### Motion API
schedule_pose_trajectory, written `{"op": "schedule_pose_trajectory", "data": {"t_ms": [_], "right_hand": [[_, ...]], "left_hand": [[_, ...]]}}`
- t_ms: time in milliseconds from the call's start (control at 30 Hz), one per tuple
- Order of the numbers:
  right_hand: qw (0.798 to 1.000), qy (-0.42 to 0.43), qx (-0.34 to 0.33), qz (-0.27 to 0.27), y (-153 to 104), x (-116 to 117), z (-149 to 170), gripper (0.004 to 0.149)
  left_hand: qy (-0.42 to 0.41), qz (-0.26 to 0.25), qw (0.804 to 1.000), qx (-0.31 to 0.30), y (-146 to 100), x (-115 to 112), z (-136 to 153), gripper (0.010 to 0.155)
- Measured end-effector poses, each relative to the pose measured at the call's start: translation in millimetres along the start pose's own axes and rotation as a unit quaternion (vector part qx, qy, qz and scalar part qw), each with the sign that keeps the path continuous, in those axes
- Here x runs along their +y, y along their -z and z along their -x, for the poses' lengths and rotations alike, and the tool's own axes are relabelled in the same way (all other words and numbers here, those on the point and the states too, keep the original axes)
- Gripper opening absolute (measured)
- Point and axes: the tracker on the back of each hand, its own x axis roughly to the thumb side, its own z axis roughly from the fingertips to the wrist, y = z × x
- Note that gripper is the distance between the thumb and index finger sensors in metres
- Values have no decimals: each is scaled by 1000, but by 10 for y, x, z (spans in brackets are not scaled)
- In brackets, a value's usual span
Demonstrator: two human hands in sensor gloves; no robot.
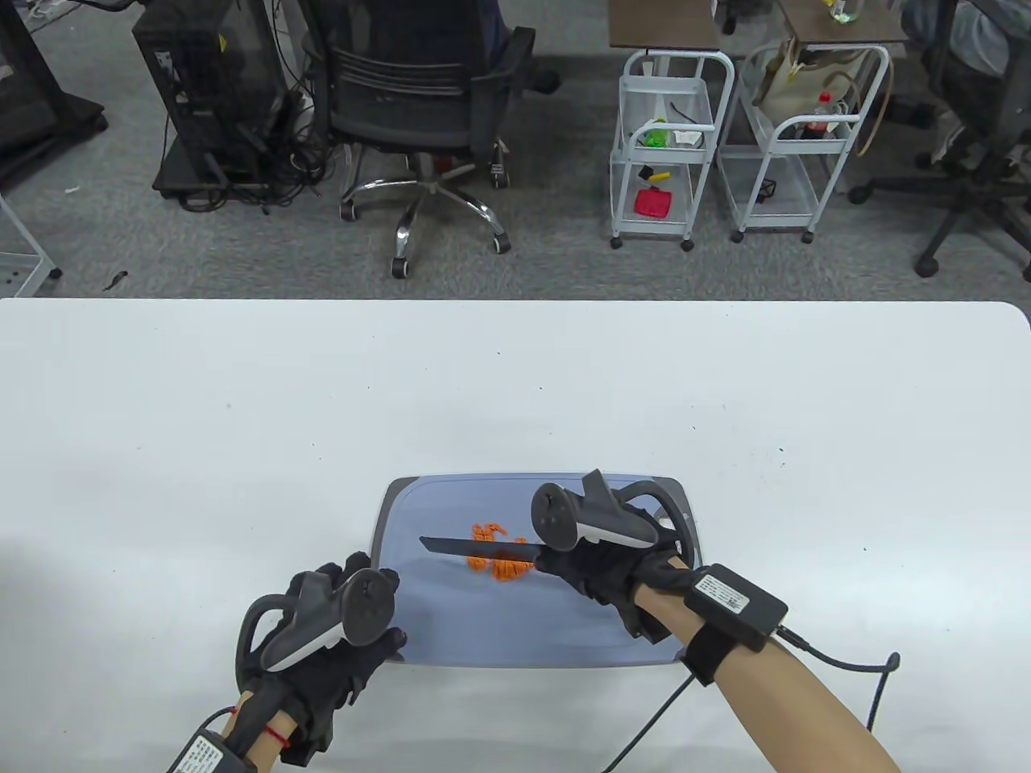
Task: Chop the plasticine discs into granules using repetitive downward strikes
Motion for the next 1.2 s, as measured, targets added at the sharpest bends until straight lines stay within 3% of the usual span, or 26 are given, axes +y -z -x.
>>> {"op": "schedule_pose_trajectory", "data": {"t_ms": [200,400,467,767,867,1200], "right_hand": [[1000,5,-6,-13,77,139,-58,54],[998,54,-27,20,150,296,-94,55],[998,48,-25,32,167,286,-134,54],[999,-5,27,-42,-16,-3,31,54],[1000,26,15,7,-134,-87,116,54],[1000,-5,11,-5,-49,122,-61,55]], "left_hand": [[-3,7,1000,-6,-4,-14,-50,78],[0,10,1000,-17,-11,-18,-127,78],[-5,13,1000,-18,4,-21,-131,78],[-16,19,1000,-14,-8,-47,-62,78],[-9,17,1000,-16,6,-35,-65,77],[-3,24,1000,-18,6,-58,-84,77]]}}
